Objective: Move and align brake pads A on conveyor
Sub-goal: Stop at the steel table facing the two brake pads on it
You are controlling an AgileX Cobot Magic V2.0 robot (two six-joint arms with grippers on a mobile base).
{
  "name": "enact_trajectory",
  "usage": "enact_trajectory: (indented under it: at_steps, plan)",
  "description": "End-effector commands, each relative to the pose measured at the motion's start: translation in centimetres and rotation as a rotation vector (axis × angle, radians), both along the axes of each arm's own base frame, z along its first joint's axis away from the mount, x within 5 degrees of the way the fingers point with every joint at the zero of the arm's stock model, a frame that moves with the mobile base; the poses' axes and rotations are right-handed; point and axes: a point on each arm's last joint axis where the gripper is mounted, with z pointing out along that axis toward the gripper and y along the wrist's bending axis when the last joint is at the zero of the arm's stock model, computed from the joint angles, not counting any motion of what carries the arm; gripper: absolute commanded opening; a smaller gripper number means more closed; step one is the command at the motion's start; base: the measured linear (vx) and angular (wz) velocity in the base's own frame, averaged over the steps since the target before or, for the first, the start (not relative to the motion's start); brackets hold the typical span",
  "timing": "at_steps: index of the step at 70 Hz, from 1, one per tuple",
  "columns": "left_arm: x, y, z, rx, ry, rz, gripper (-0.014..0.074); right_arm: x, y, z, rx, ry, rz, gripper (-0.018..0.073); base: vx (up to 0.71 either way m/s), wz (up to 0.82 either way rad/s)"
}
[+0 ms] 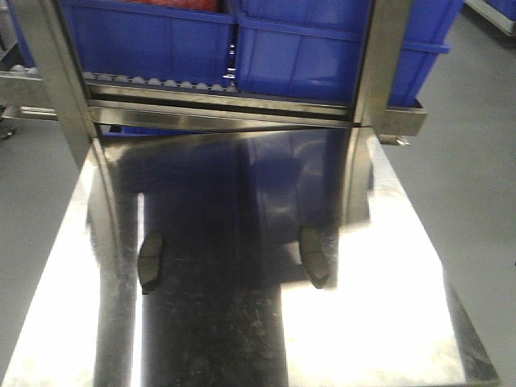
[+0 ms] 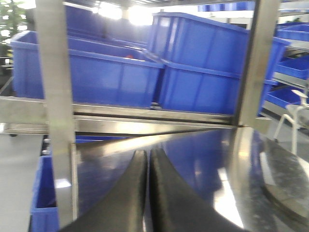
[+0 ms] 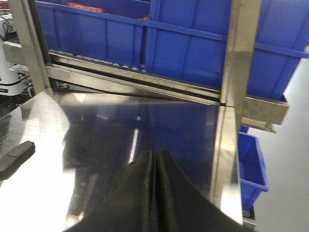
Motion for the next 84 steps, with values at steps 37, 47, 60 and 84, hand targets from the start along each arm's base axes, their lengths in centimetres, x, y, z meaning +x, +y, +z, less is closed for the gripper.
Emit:
enact_trajectory:
  at_steps: [37, 47, 60, 84]
  plan:
    - [-0.02, 0.0, 1.29, -0.02, -0.075, -0.003, -0.0006, 0.09, 0.03, 1.43, 0.01, -0.085, 0.003, -0.0006, 0.05, 0.1]
    - [-0.02, 0.0, 1.29, -0.02, -0.075, -0.003, -0.0006, 0.09, 0.03, 1.43, 0.01, -0.085, 0.003, -0.0006, 0.02, -0.03]
    - [-0.02, 0.0, 1.29, -0.02, -0.075, -0.003, -0.0006, 0.09, 0.03, 1.43, 0.01, -0.085, 0.003, -0.0006, 0.01, 0.0]
    - [-0.02, 0.0, 1.29, -0.02, -0.075, -0.003, -0.0006, 0.09, 0.03, 1.43, 0.01, -0.085, 0.003, -0.0006, 0.0, 0.0]
